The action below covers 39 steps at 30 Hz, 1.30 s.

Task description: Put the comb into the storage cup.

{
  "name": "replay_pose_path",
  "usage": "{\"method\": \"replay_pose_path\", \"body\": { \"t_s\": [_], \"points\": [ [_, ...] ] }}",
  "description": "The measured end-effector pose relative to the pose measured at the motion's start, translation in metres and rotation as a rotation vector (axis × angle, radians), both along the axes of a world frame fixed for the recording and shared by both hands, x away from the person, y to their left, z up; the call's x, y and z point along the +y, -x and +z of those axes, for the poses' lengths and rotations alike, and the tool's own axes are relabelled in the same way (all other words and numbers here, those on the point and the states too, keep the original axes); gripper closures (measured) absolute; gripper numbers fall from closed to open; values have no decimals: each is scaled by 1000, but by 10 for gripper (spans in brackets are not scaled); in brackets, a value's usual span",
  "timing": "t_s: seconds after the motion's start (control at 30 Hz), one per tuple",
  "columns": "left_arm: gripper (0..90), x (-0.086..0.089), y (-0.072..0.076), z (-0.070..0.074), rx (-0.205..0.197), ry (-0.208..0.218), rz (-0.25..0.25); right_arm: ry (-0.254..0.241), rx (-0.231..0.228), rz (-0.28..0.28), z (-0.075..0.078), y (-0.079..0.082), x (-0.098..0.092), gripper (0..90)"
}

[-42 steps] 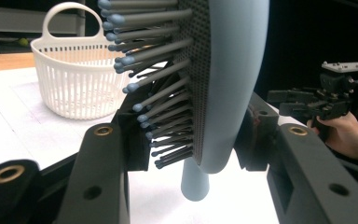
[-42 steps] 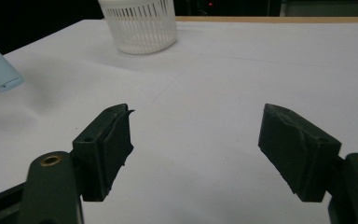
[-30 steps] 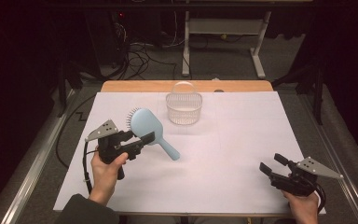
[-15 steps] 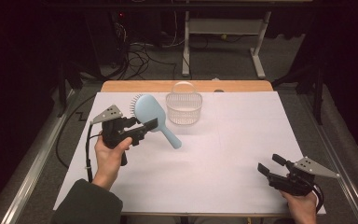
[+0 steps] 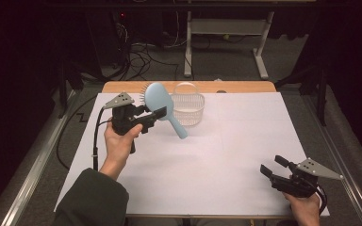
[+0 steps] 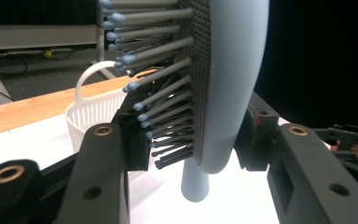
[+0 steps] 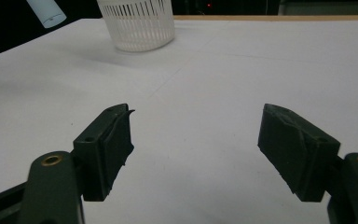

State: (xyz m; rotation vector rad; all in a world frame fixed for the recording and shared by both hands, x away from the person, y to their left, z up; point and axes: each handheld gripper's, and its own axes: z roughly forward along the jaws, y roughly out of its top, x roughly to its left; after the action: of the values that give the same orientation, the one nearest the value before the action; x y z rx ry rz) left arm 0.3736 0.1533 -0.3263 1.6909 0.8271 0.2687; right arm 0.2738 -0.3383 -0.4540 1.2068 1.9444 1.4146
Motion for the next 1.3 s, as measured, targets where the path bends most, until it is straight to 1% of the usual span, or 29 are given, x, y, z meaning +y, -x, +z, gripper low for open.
{"method": "replay_pose_path", "body": {
  "t_s": [0.27,0.43,0.53,0.6,0.7,0.87,1.07,1.23,1.3],
  "points": [
    [549,-7,-13,8,-4,-21,5,3,-1,-8,0,0,0,263],
    [548,-12,-22,11,-2,-24,8,5,8,-6,-1,-1,1,263],
    [547,-14,-26,11,-10,-6,12,9,10,-8,-1,-1,1,264],
    [548,-15,-29,11,-11,-7,13,13,12,-9,-1,-1,1,265],
    [547,-18,-34,13,-9,-28,22,17,9,-8,-1,0,1,265],
    [547,-20,-42,18,-10,-22,36,13,9,-5,-1,-1,1,265],
    [547,-25,-51,22,-6,-35,50,13,7,-9,-1,0,1,265],
    [547,-28,-58,26,-5,-30,66,10,10,-6,-1,0,1,265],
    [547,-30,-62,28,-5,-35,73,12,6,-4,-1,0,1,265]
  ]
}}
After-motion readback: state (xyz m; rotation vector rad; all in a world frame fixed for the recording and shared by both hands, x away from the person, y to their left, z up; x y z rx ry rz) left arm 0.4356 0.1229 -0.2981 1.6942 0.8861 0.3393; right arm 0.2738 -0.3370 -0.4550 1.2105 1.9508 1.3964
